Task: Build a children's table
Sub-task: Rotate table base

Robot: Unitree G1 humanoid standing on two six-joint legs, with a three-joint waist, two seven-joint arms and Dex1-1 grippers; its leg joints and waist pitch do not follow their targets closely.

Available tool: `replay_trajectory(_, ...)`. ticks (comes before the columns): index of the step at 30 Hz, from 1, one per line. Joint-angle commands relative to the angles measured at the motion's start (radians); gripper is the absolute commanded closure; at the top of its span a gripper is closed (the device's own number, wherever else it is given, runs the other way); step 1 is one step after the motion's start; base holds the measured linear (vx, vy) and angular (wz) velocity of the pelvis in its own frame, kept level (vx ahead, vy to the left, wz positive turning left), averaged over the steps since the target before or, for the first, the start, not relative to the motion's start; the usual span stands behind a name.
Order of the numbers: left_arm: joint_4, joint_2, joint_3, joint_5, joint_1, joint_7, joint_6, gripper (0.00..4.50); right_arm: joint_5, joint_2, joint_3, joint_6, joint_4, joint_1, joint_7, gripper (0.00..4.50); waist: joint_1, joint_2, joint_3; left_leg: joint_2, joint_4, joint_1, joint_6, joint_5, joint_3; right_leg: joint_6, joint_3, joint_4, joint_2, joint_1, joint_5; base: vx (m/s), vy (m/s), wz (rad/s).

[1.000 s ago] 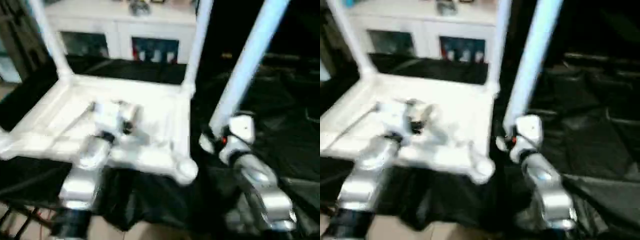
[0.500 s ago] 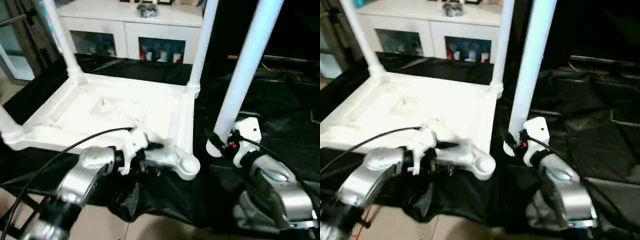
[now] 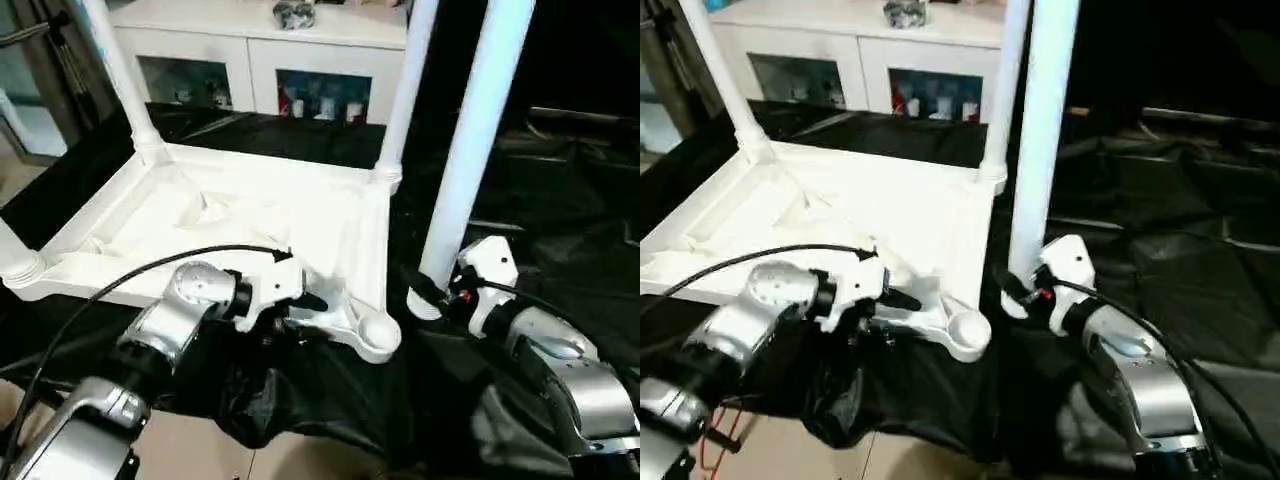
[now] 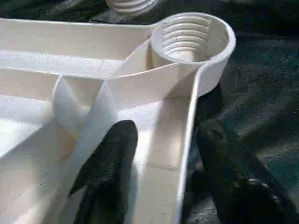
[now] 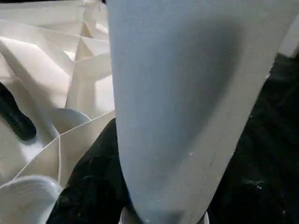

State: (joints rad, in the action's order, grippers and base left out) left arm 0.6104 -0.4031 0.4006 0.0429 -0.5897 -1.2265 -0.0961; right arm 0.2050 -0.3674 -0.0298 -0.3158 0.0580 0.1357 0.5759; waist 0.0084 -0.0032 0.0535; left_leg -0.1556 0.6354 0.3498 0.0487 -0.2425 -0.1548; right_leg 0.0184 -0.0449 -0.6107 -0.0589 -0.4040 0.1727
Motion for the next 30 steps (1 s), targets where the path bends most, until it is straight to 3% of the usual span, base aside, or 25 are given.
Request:
replay_trajectory(1,0.022,0.004,-0.005,-0.013,-0.018,-0.015,-0.019,2.49,0.014,-0.002,-0.003,-0.017,0.001,0.005,0.004,2.61,0.007,0.0,-0.07,-0.063,-0.084,0.008,-0.078,-0.015,0.015,0.277,0.052,0.053,-0.085,0.06,0.04,0.056,-0.003,0.01)
replay_trajectory(4,0.055,0.014,-0.003,-0.007,-0.037,-0.035,-0.038,2.76,0.018,0.006,-0.003,-0.024,0.005,0.0,0.002,2.61,0.012,0.0,-0.068,-0.062,-0.084,0.007,-0.094,-0.019,0.012,0.29,0.052,0.054,-0.088,0.064,0.02,0.019,-0.001,0.0)
replay_trajectory(8,0.08,0.015,0.003,-0.011,-0.048,-0.06,-0.053,3.09,0.021,0.013,0.002,-0.027,0.004,0.001,-0.007,2.62,0.021,0.002,-0.057,-0.068,-0.095,-0.001,-0.043,-0.128,0.01,0.256,0.052,0.072,-0.089,0.059,0.205,0.0,0.0,0.0)
replay_trajectory(13,0.097,0.014,0.005,-0.019,-0.056,-0.08,-0.06,3.31,0.025,0.014,0.005,-0.032,0.004,0.004,-0.002,2.62,0.024,0.001,-0.055,-0.07,-0.097,-0.006,-0.016,-0.162,0.003,0.223,0.055,0.08,-0.088,0.052,0.283,0.0,0.0,0.0)
replay_trajectory(14,0.103,0.014,0.005,-0.022,-0.057,-0.086,-0.065,3.6,0.024,0.014,0.004,-0.03,0.005,0.003,0.0,2.62,0.026,0.001,-0.056,-0.07,-0.097,-0.005,-0.016,-0.151,0.002,0.219,0.055,0.08,-0.088,0.052,0.277,0.0,0.0,0.0)
replay_trajectory(17,0.117,0.012,0.009,-0.029,-0.062,-0.097,-0.071,3.68,0.024,0.014,0.003,-0.031,0.006,0.004,0.005,2.62,0.027,0.001,-0.058,-0.069,-0.097,-0.004,-0.018,-0.134,0.001,0.219,0.055,0.078,-0.087,0.052,0.253,0.0,0.0,0.0)
replay_trajectory(19,0.123,0.012,0.01,-0.032,-0.063,-0.1,-0.075,4.05,0.024,0.015,0.001,-0.028,0.006,0.003,0.006,2.62,0.028,-0.001,-0.059,-0.07,-0.098,0.001,-0.021,-0.114,0.003,0.221,0.054,0.074,-0.089,0.057,0.228,0.0,0.0,0.0)
replay_trajectory(30,0.156,0.01,0.023,-0.068,-0.078,-0.119,-0.1,4.49,0.035,0.011,-0.004,-0.033,-0.001,0.012,0.018,2.62,0.02,-0.004,-0.06,-0.07,-0.096,0.003,-0.039,-0.095,0.002,0.247,0.053,0.069,-0.09,0.061,0.17,0.0,0.0,0.0)
